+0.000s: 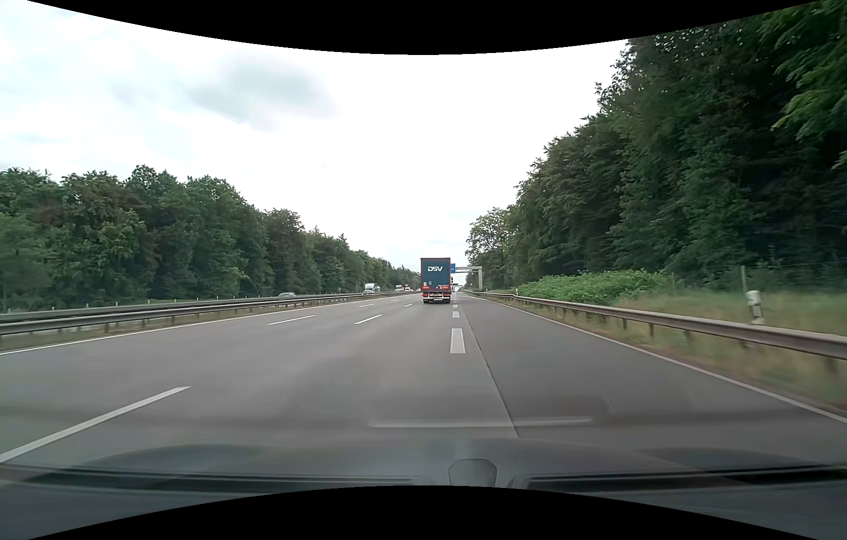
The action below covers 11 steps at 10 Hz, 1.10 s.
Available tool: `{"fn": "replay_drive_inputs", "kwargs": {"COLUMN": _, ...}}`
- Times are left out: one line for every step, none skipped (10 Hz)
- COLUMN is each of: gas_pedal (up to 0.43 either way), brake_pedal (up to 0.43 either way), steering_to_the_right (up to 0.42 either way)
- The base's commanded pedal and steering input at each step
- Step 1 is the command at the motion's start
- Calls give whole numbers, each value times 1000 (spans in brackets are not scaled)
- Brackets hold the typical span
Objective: Follow the waypoints while adhering to traffic rules and regulations
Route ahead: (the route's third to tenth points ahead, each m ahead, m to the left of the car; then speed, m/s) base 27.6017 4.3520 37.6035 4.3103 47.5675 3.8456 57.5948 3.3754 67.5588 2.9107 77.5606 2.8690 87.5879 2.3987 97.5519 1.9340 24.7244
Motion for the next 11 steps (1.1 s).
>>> {"fn": "replay_drive_inputs", "kwargs": {"gas_pedal": 339, "brake_pedal": 0, "steering_to_the_right": -2}}
{"fn": "replay_drive_inputs", "kwargs": {"gas_pedal": 331, "brake_pedal": 0, "steering_to_the_right": 0}}
{"fn": "replay_drive_inputs", "kwargs": {"gas_pedal": 331, "brake_pedal": 0, "steering_to_the_right": 0}}
{"fn": "replay_drive_inputs", "kwargs": {"gas_pedal": 319, "brake_pedal": 0, "steering_to_the_right": 0}}
{"fn": "replay_drive_inputs", "kwargs": {"gas_pedal": 311, "brake_pedal": 0, "steering_to_the_right": 0}}
{"fn": "replay_drive_inputs", "kwargs": {"gas_pedal": 299, "brake_pedal": 0, "steering_to_the_right": 0}}
{"fn": "replay_drive_inputs", "kwargs": {"gas_pedal": 280, "brake_pedal": 0, "steering_to_the_right": 0}}
{"fn": "replay_drive_inputs", "kwargs": {"gas_pedal": 268, "brake_pedal": 0, "steering_to_the_right": 0}}
{"fn": "replay_drive_inputs", "kwargs": {"gas_pedal": 268, "brake_pedal": 0, "steering_to_the_right": 0}}
{"fn": "replay_drive_inputs", "kwargs": {"gas_pedal": 248, "brake_pedal": 0, "steering_to_the_right": 0}}
{"fn": "replay_drive_inputs", "kwargs": {"gas_pedal": 228, "brake_pedal": 0, "steering_to_the_right": 0}}
